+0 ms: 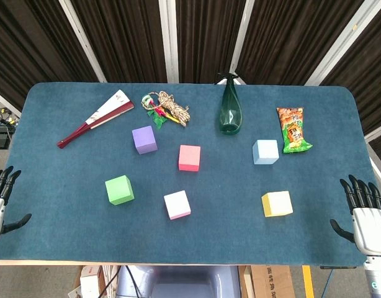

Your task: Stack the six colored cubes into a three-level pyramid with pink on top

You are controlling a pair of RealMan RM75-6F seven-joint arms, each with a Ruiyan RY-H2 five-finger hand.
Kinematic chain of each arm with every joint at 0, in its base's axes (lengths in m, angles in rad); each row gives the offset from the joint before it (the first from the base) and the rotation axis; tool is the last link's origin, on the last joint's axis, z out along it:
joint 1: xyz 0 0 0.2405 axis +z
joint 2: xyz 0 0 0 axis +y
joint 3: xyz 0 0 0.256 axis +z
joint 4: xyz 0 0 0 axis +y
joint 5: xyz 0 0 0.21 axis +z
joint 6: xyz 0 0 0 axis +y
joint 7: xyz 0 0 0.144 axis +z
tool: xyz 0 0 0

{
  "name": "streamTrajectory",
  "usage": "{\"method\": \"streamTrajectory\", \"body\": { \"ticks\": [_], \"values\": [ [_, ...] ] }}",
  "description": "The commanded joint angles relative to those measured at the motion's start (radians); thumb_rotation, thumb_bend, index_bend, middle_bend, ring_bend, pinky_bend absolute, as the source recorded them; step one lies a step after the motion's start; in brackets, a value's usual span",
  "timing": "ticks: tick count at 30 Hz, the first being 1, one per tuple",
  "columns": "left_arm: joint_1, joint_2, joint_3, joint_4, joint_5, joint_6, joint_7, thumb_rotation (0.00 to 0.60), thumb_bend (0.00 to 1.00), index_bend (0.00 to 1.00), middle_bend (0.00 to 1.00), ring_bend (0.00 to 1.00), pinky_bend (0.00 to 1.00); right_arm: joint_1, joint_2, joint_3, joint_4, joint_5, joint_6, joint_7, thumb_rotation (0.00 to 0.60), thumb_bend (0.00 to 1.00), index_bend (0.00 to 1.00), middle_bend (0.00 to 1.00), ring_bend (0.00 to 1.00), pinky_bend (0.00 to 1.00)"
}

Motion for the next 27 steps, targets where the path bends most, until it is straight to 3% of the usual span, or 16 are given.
{"method": "streamTrajectory", "body": {
  "ticks": [1,17,27],
  "values": [
    [0.000,-0.002,0.000,-0.005,0.005,0.003,0.003,0.600,0.22,0.06,0.00,0.00,0.02,-0.003,0.002,-0.003,-0.002,-0.005,0.004,0.001,0.600,0.24,0.09,0.00,0.06,0.04],
    [0.012,0.007,-0.009,-0.006,-0.014,0.021,-0.018,0.600,0.21,0.05,0.00,0.00,0.02,0.003,0.003,-0.011,-0.008,-0.017,-0.015,0.013,0.600,0.24,0.09,0.00,0.06,0.04],
    [-0.002,0.001,-0.010,-0.004,-0.043,-0.023,-0.006,0.600,0.21,0.05,0.00,0.00,0.02,0.008,-0.001,-0.011,-0.003,-0.012,-0.027,0.015,0.600,0.24,0.09,0.00,0.06,0.04]
  ]
}}
